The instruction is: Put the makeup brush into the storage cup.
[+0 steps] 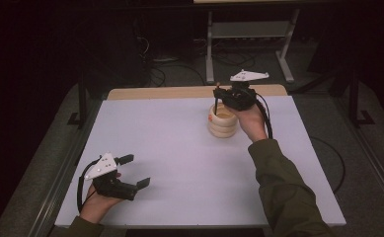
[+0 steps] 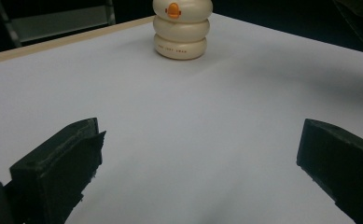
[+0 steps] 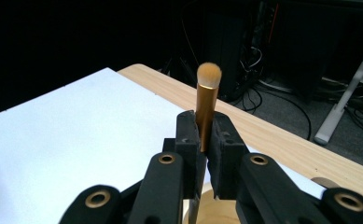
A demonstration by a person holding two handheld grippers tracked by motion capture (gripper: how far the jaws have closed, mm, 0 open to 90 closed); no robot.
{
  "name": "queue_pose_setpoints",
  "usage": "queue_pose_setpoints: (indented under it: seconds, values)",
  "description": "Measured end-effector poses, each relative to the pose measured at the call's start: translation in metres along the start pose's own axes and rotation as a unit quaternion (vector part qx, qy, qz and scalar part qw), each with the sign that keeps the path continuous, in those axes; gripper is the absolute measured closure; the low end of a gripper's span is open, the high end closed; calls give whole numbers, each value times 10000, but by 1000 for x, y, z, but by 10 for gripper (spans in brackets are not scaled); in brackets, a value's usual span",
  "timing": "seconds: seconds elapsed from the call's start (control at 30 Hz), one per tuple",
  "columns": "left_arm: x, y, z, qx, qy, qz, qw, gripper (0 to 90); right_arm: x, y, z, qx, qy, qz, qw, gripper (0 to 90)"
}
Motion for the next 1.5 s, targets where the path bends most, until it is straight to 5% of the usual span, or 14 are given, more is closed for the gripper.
queue_pose_setpoints:
  seconds: [0.5,0.7,1.1,1.5]
  values:
    - [0,0,0,-7,7,20,10000,0,10,10,-3,66,23,188,9998,818]
    - [-1,0,0,2,6,26,10000,0,10,10,-4,70,33,204,9998,660]
    - [1,0,-1,31,34,41,10000,0,8,11,-3,160,29,211,9996,154]
    - [1,-1,-2,18,-14,39,10000,0,2,11,6,17,-56,214,9998,102]
Point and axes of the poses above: each handheld gripper's, and its own axes: x roughly forward along the jaws, y roughly out of its underside, z roughly to its left, the point moved 3 cm from there along x, roughly forward along the jaws, and after that the axes turned 13 degrees about -y, right-handed, at the moved point
